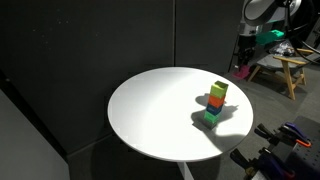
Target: Put the pink block on the table
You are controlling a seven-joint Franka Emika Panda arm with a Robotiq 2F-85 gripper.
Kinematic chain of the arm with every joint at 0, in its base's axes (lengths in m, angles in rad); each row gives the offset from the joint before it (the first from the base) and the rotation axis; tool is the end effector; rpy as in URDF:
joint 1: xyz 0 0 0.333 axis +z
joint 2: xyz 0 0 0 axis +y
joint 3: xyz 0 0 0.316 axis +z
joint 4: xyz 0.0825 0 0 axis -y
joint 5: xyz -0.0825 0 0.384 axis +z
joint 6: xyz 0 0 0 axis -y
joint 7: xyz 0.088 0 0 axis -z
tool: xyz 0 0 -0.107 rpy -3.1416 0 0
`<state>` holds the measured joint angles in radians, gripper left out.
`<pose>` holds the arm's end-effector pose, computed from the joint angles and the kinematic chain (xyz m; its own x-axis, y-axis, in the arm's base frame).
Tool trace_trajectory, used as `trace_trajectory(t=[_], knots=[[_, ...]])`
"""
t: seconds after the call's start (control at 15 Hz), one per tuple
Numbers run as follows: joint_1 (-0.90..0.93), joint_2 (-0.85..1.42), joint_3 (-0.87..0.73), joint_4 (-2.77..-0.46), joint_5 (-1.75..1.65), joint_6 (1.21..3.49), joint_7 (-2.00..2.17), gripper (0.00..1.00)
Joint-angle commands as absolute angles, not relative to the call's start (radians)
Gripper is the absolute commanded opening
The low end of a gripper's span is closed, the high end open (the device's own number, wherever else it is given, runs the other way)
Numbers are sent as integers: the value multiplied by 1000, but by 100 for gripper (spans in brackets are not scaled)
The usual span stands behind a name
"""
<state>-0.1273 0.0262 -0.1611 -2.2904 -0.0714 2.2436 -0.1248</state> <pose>0.4872 -0.1467 0.3339 0.9897 -0.1184 -0.0804 -0.1149 -0.9923 0.0470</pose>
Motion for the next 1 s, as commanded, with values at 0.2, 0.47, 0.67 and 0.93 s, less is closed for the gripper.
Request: trace_trajectory(t=[0.2,0.47,0.67,0.93], knots=[[-133,25,-153,-2294,-71,2250,-126,28],[-130,34,-147,-2307,-69,2276,-134,28],[-130,46,-144,-2315,-72,2302,-140,28],[-132,70,-142,-2321,-73,2338,-146,28]])
